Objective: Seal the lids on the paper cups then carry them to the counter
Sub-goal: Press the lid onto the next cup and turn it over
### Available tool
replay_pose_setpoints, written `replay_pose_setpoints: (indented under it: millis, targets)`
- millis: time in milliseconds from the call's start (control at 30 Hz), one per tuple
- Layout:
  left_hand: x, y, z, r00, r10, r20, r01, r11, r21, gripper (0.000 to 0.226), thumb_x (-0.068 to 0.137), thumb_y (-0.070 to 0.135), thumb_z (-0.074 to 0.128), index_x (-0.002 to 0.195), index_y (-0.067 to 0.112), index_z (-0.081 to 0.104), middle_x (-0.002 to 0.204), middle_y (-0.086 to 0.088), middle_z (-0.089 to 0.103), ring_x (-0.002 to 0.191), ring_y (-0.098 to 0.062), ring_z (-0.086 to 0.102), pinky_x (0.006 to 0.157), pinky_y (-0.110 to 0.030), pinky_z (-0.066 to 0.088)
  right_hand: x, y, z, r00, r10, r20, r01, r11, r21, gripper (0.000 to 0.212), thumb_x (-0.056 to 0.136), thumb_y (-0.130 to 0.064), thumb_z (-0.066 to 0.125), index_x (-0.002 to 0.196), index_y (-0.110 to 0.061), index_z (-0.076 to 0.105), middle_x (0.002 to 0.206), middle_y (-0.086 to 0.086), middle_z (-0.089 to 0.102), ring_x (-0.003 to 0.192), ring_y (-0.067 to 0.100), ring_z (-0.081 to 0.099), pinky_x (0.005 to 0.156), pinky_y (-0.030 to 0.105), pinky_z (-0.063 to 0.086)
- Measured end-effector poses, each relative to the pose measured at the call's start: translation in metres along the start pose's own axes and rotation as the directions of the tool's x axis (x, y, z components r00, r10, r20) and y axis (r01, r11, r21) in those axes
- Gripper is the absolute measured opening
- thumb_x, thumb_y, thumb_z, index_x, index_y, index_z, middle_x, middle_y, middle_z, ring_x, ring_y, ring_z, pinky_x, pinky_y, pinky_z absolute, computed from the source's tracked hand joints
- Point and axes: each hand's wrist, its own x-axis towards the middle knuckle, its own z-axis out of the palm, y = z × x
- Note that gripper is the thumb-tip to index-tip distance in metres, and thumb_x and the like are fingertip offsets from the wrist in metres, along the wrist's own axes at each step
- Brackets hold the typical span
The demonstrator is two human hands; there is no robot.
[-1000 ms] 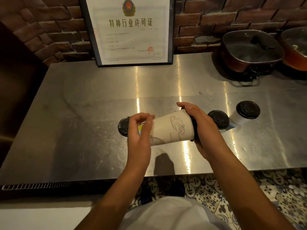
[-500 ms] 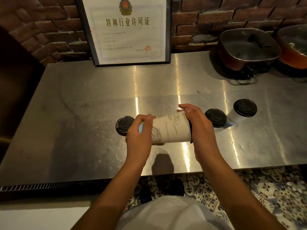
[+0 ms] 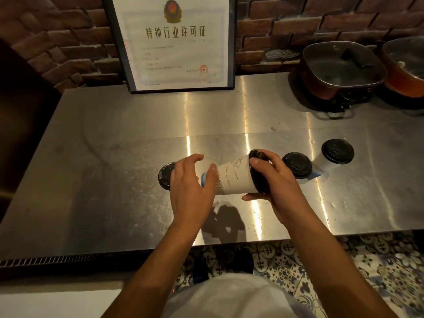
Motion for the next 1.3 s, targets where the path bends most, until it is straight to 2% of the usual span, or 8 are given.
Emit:
replay_pose_setpoints:
  millis: [200, 367, 467, 633, 767, 900, 1100, 1300]
  targets:
    - [-0.008, 0.015, 0.002, 0.986, 0.044, 0.159, -0.016, 0.986, -0.168, 0.056, 0.092, 0.073, 0.036, 0.13, 0.039, 0.06, 0.127, 0.012, 0.064, 0.11, -0.011, 0.063, 0.09, -0.04, 0.059, -0.001, 0.011, 0.003, 0.991, 0.007, 0.131, -0.018, 0.996, 0.085, 0.038, 0.096, -0.027, 0.067, 0.134, -0.031, 0.062, 0.137, 0.005, 0.058, 0.12, 0.033, 0.061, 0.081, 0.05, 0.063]
    - [-0.007, 0.015, 0.002, 0.969, -0.027, 0.245, 0.113, 0.932, -0.344, 0.075, 0.081, 0.088, 0.027, 0.121, 0.033, 0.058, 0.096, -0.002, 0.068, 0.068, -0.022, 0.07, 0.053, -0.026, 0.058, 0.002, 0.016, -0.002, 0.976, 0.058, 0.209, -0.125, 0.938, 0.322, 0.041, 0.097, -0.034, 0.057, 0.136, -0.029, 0.064, 0.136, 0.005, 0.067, 0.13, 0.029, 0.059, 0.086, 0.043, 0.055]
    - [-0.005, 0.015, 0.0, 0.967, -0.028, 0.253, 0.126, 0.916, -0.381, 0.07, 0.083, 0.078, 0.033, 0.12, 0.025, 0.059, 0.09, -0.006, 0.069, 0.059, -0.019, 0.071, 0.052, -0.026, 0.058, 0.004, 0.021, -0.003, 0.973, 0.047, 0.226, -0.124, 0.934, 0.336, 0.047, 0.09, -0.034, 0.064, 0.136, -0.026, 0.064, 0.133, 0.004, 0.07, 0.128, 0.029, 0.062, 0.087, 0.042, 0.056]
    - [0.0, 0.007, 0.0, 0.951, -0.068, 0.302, 0.19, 0.899, -0.395, 0.057, 0.087, 0.068, 0.038, 0.109, 0.023, 0.064, 0.09, -0.004, 0.071, 0.064, -0.017, 0.073, 0.059, -0.027, 0.061, 0.005, 0.037, -0.007, 0.965, 0.086, 0.249, -0.163, 0.938, 0.307, 0.065, 0.079, -0.032, 0.077, 0.141, -0.025, 0.059, 0.138, 0.006, 0.067, 0.133, 0.028, 0.059, 0.092, 0.062, 0.057]
    - [0.001, -0.005, 0.005, 0.943, -0.048, 0.331, 0.159, 0.935, -0.318, 0.056, 0.09, 0.066, 0.035, 0.118, 0.026, 0.063, 0.095, 0.011, 0.069, 0.084, -0.013, 0.07, 0.066, -0.012, 0.053, 0.007, 0.049, -0.015, 0.967, 0.08, 0.24, -0.127, 0.974, 0.187, 0.059, 0.08, -0.039, 0.077, 0.136, -0.025, 0.064, 0.134, 0.005, 0.069, 0.131, 0.027, 0.061, 0.09, 0.064, 0.057]
    - [-0.006, -0.015, 0.019, 0.924, -0.076, 0.374, 0.234, 0.888, -0.396, 0.046, 0.099, 0.057, 0.039, 0.138, 0.035, 0.05, 0.112, 0.014, 0.069, 0.096, -0.02, 0.074, 0.081, -0.032, 0.063, 0.016, 0.053, -0.014, 0.99, 0.023, 0.14, -0.032, 0.997, 0.066, 0.044, 0.086, -0.036, 0.073, 0.129, -0.029, 0.069, 0.121, -0.001, 0.075, 0.122, 0.02, 0.067, 0.086, 0.056, 0.062]
    - [-0.011, -0.027, 0.038, 0.908, -0.13, 0.397, 0.308, 0.85, -0.427, 0.049, 0.104, 0.047, 0.039, 0.152, 0.041, 0.034, 0.135, 0.009, 0.057, 0.122, -0.017, 0.063, 0.086, -0.02, 0.058, 0.039, 0.064, -0.007, 0.996, -0.003, 0.094, 0.008, 0.998, -0.055, 0.033, 0.1, -0.028, 0.065, 0.133, -0.032, 0.067, 0.128, -0.005, 0.069, 0.12, 0.015, 0.065, 0.081, 0.047, 0.064]
    - [0.008, -0.048, 0.052, 0.931, -0.182, 0.317, 0.304, 0.866, -0.397, 0.045, 0.11, 0.034, 0.035, 0.155, 0.035, 0.034, 0.141, 0.006, 0.053, 0.13, -0.018, 0.057, 0.097, -0.044, 0.058, 0.068, 0.074, 0.016, 0.995, -0.045, 0.091, 0.057, 0.99, -0.133, 0.034, 0.102, -0.023, 0.062, 0.135, -0.029, 0.065, 0.127, -0.006, 0.068, 0.114, 0.012, 0.066, 0.075, 0.04, 0.066]
